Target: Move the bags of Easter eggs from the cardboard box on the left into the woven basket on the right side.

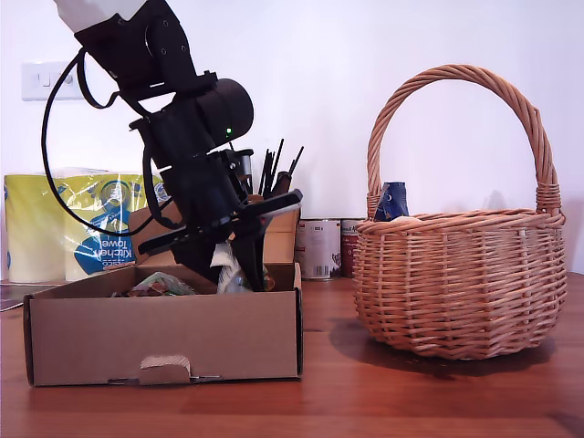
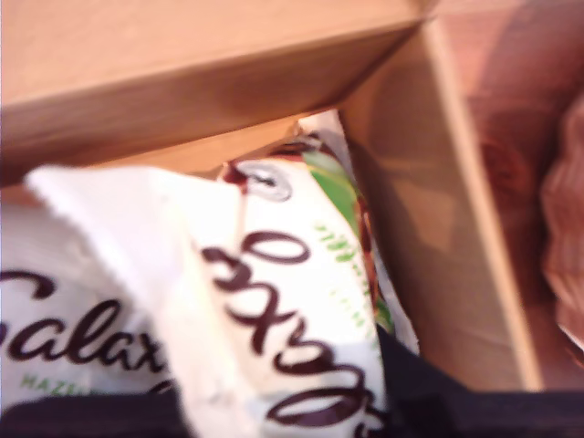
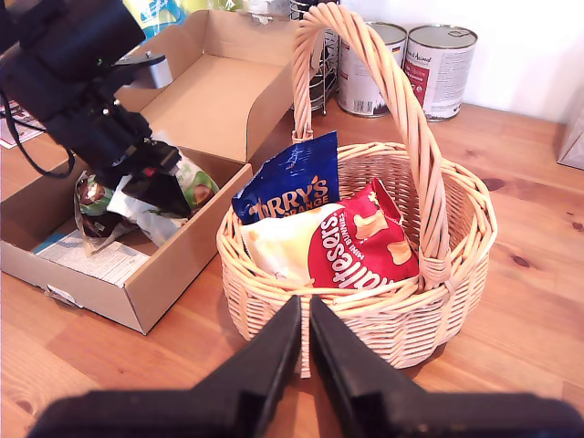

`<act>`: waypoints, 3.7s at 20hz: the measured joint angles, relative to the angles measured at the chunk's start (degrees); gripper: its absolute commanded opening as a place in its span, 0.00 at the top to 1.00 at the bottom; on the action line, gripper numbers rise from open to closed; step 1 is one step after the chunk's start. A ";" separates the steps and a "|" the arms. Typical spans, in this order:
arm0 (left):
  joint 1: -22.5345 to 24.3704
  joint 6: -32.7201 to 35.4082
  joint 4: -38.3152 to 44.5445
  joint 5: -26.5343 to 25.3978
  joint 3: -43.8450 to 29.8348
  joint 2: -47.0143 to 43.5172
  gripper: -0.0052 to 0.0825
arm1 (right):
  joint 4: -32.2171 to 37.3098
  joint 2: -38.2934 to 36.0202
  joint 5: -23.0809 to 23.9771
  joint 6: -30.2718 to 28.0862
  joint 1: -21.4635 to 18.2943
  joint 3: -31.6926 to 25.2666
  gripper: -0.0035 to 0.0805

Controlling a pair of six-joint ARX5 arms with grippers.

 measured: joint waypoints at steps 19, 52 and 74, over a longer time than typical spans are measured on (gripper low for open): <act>0.00 26.58 -18.91 3.52 15.06 -19.89 0.89 | 0.24 0.00 0.04 0.00 0.00 0.00 0.97; -18.78 15.93 71.89 -0.85 -25.94 -10.93 0.92 | 0.13 0.00 0.15 0.00 0.00 0.00 0.97; -20.39 14.80 66.75 -5.49 -8.35 2.95 0.92 | 0.13 0.00 0.15 0.00 0.00 0.00 0.97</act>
